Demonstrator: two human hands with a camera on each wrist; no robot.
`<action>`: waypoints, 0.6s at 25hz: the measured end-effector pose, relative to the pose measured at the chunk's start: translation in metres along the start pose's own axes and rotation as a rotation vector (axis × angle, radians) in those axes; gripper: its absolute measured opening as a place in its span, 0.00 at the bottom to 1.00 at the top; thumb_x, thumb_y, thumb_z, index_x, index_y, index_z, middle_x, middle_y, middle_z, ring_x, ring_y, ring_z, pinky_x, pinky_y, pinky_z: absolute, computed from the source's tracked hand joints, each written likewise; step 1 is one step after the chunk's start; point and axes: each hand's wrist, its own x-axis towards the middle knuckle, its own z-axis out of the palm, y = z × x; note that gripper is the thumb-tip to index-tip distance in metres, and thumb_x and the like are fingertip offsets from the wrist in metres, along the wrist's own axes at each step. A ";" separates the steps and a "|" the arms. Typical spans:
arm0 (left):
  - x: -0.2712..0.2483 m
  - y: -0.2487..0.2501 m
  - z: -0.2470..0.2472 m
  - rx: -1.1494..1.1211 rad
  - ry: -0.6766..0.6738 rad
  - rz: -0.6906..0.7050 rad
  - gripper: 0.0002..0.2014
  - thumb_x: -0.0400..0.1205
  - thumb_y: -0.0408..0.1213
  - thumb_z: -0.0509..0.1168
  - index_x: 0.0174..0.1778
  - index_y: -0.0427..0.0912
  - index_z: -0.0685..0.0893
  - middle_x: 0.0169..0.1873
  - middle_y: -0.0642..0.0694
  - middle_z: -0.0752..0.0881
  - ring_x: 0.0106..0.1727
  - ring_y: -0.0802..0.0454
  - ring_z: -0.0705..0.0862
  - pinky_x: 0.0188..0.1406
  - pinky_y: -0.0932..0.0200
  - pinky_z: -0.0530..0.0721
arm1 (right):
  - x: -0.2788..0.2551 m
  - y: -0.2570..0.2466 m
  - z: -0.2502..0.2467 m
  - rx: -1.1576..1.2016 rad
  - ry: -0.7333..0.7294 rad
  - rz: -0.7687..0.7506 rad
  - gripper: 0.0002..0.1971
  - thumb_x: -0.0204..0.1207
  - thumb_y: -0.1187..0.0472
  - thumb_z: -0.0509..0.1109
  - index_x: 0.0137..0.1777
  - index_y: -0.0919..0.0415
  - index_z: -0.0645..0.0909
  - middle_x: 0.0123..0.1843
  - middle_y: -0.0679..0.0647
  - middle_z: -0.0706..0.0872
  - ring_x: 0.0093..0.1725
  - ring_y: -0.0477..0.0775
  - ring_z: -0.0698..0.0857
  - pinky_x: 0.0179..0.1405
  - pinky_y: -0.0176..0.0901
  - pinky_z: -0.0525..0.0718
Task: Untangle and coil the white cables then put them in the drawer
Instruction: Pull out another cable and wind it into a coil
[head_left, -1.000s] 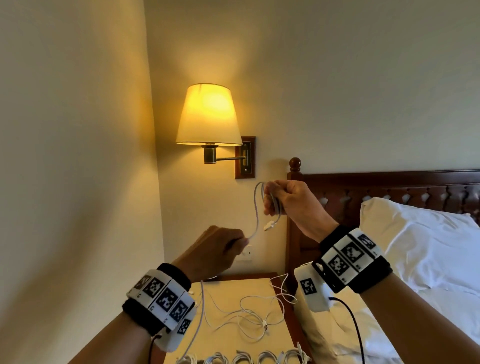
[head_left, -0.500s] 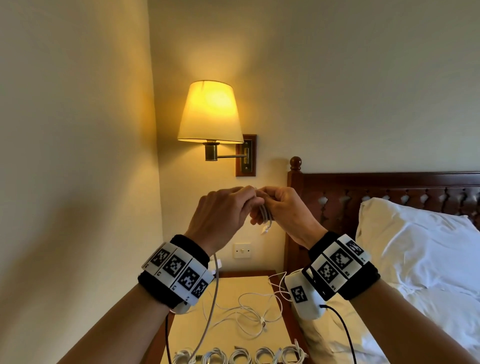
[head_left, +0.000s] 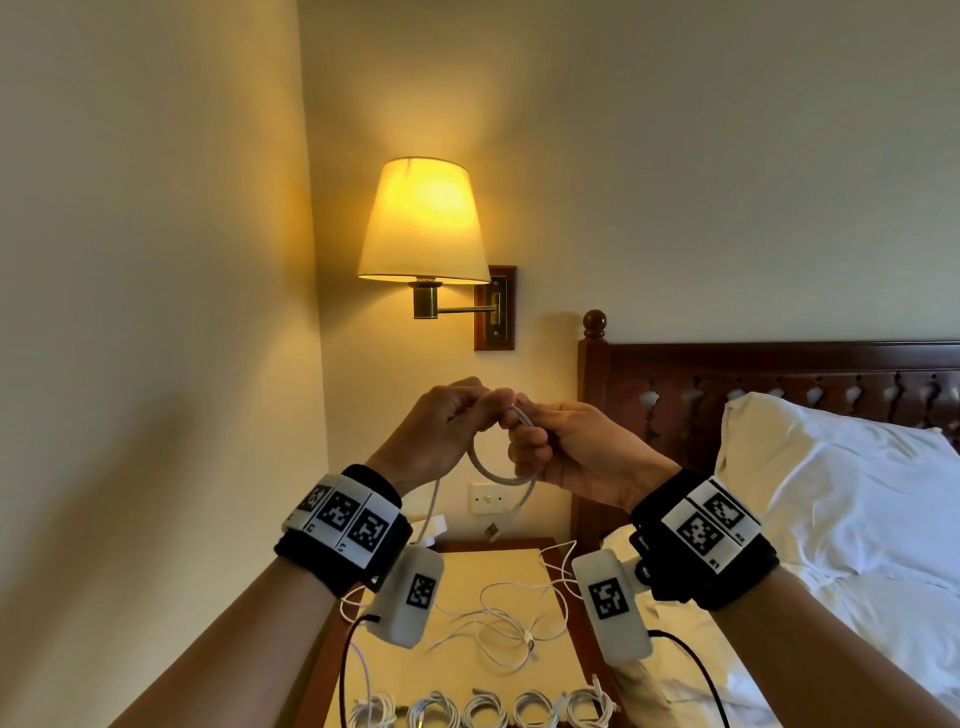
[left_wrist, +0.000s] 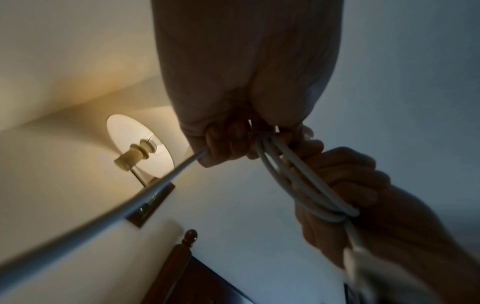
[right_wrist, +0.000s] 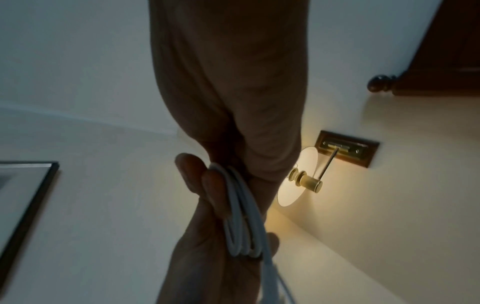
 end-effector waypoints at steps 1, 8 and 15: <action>0.000 0.001 0.003 -0.094 0.018 -0.032 0.17 0.80 0.57 0.57 0.35 0.53 0.85 0.35 0.49 0.77 0.39 0.54 0.78 0.46 0.57 0.78 | 0.001 0.001 0.001 0.079 -0.024 0.022 0.18 0.89 0.57 0.50 0.45 0.63 0.77 0.25 0.49 0.72 0.25 0.44 0.70 0.27 0.34 0.73; -0.033 -0.035 0.004 -0.183 0.036 -0.225 0.20 0.86 0.50 0.54 0.34 0.42 0.77 0.21 0.56 0.70 0.24 0.57 0.65 0.22 0.64 0.66 | -0.004 -0.014 -0.020 0.419 -0.030 -0.040 0.16 0.88 0.57 0.51 0.43 0.61 0.75 0.24 0.45 0.68 0.22 0.42 0.69 0.24 0.34 0.73; -0.070 -0.036 0.032 0.356 -0.090 0.036 0.21 0.87 0.54 0.50 0.32 0.47 0.70 0.23 0.49 0.74 0.25 0.52 0.72 0.29 0.49 0.71 | -0.001 -0.020 -0.037 -0.047 0.268 -0.226 0.16 0.89 0.54 0.53 0.46 0.62 0.77 0.31 0.51 0.76 0.28 0.46 0.77 0.31 0.36 0.82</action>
